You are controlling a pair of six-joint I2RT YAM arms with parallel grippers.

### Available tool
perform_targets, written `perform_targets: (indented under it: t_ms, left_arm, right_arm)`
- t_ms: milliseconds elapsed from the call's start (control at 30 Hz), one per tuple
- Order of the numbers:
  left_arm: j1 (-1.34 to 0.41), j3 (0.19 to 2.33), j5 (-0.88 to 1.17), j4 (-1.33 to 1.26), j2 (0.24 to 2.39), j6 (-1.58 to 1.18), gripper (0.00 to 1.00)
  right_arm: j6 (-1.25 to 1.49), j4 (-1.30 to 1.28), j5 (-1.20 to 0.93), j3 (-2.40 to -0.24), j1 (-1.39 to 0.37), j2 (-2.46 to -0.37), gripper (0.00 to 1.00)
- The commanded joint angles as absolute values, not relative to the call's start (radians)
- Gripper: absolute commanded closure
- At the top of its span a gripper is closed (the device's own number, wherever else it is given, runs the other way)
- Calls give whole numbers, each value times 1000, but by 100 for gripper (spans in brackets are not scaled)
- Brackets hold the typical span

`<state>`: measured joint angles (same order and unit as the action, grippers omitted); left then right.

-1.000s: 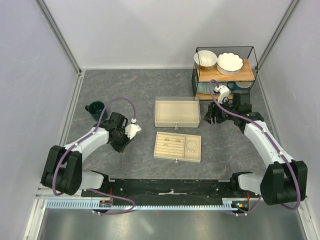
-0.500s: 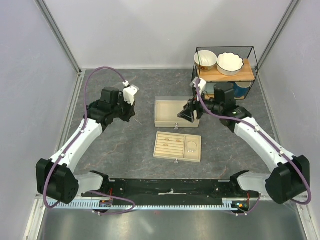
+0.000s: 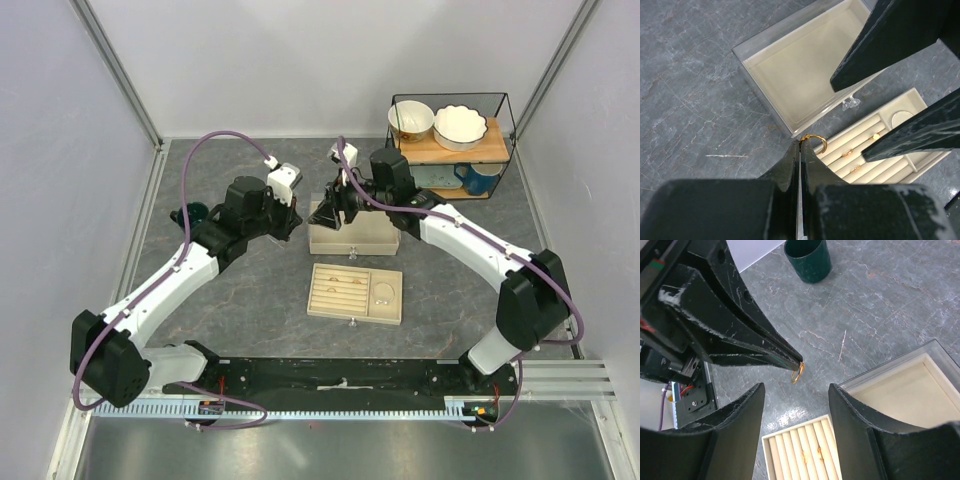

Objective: Organize the mixed jewelry

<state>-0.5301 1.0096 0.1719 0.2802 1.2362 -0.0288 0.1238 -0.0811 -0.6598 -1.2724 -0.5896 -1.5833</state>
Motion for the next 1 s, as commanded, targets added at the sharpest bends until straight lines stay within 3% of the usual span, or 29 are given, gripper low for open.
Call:
perform_targets:
  t_ms: [0, 967]
  left_arm:
    - [-541, 1052, 126, 207, 1216, -89, 98]
    - [-555, 1046, 110, 199, 1207, -97, 98]
  right_arm:
    - [144, -44, -626, -1342, -612, -1615, 39]
    - [166, -45, -597, -1368, -647, -1678, 62]
